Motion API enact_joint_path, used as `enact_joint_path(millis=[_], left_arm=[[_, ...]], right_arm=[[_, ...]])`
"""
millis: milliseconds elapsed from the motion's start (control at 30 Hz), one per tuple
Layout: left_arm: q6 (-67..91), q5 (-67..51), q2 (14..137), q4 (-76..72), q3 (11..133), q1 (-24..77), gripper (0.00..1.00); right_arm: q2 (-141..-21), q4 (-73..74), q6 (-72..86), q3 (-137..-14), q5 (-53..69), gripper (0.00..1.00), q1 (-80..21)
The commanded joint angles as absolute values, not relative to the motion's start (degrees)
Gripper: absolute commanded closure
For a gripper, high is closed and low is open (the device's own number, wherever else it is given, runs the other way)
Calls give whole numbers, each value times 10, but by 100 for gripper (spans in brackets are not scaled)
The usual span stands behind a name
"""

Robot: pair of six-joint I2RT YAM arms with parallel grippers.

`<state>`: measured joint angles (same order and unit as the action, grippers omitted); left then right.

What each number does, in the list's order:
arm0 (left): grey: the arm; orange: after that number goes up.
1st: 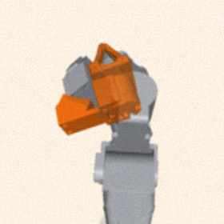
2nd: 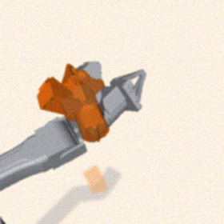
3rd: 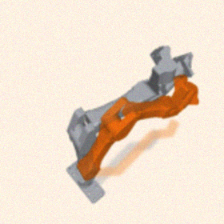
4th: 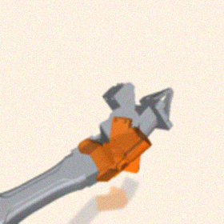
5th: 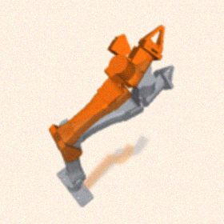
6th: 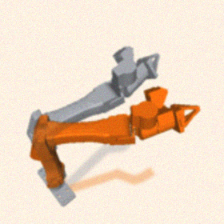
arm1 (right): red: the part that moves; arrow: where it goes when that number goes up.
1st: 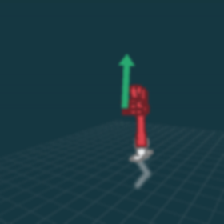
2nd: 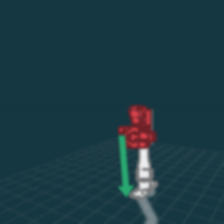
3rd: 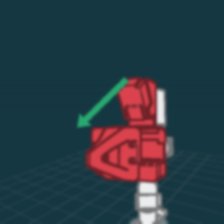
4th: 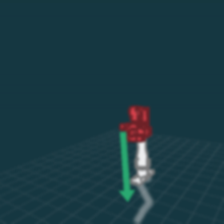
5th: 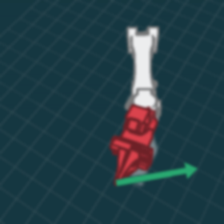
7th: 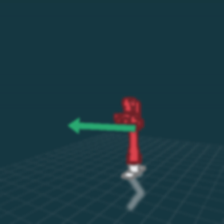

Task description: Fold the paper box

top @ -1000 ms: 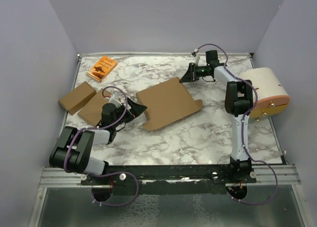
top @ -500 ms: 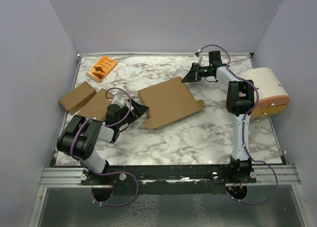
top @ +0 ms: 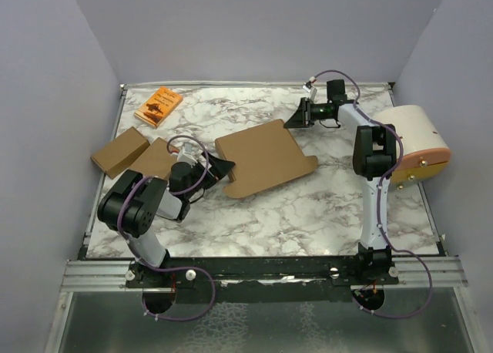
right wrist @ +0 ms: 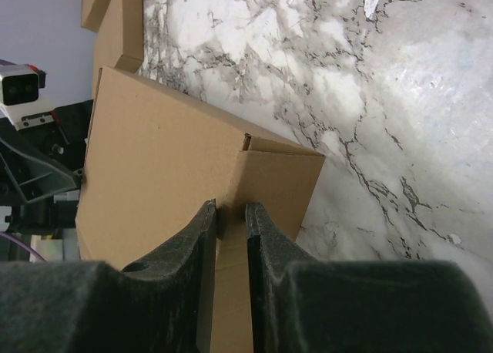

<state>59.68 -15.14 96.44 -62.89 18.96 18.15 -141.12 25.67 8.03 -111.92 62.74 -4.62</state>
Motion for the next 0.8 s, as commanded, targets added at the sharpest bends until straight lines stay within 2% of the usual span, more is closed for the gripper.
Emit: enact_joint_path(millis=[0, 767], left_arm=[[629, -128, 991, -721, 180, 188, 1], [733, -101, 1107, -905, 194, 224, 1]], right_arm=[[-1466, 279, 57, -1103, 563, 82, -29], [-1476, 276, 57, -1100, 562, 82, -27]])
